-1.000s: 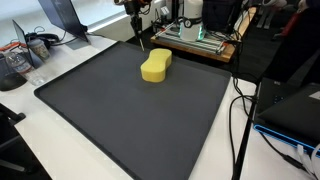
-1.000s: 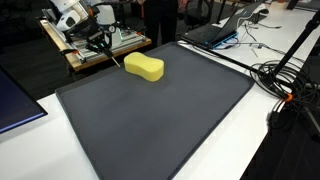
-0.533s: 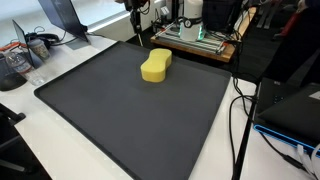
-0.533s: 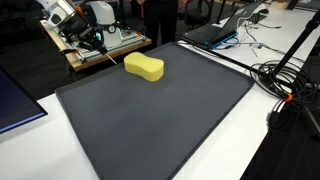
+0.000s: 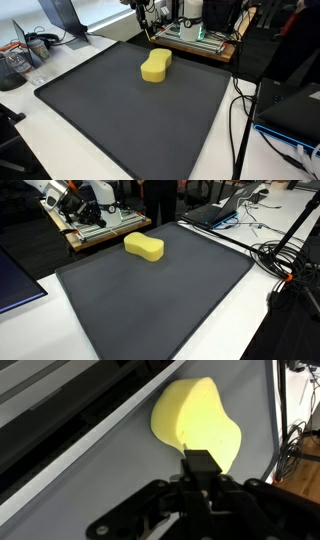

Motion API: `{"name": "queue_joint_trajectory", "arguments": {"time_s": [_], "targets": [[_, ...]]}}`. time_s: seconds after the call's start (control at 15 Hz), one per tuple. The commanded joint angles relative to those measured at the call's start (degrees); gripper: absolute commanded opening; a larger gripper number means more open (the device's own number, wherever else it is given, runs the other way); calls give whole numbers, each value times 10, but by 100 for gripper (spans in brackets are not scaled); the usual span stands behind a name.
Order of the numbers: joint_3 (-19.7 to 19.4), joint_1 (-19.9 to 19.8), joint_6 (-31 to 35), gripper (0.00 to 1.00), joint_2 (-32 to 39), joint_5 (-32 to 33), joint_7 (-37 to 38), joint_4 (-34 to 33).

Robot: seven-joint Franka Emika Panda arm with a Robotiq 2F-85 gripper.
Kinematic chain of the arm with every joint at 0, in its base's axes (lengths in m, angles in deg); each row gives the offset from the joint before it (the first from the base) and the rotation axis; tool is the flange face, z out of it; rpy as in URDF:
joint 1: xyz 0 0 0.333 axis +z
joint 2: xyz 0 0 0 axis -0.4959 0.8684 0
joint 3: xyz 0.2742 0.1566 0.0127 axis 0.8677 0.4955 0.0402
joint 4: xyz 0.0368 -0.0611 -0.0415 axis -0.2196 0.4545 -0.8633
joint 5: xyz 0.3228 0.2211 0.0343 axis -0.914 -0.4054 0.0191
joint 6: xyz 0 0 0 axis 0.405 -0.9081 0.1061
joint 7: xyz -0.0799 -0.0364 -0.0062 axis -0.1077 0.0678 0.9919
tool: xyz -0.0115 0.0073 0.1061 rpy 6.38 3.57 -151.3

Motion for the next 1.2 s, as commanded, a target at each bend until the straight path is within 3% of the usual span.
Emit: {"name": "queue_joint_trajectory", "arguments": {"time_s": [0.0,0.27,0.6,1.13], "targets": [[2,-18,-16,3,-25,13,17,0],[65,-1,26,3,-63,42,82,8],[163,49,67,3,-70,101,263,2],[248,68,60,3,-32,244,507,-84]]}}
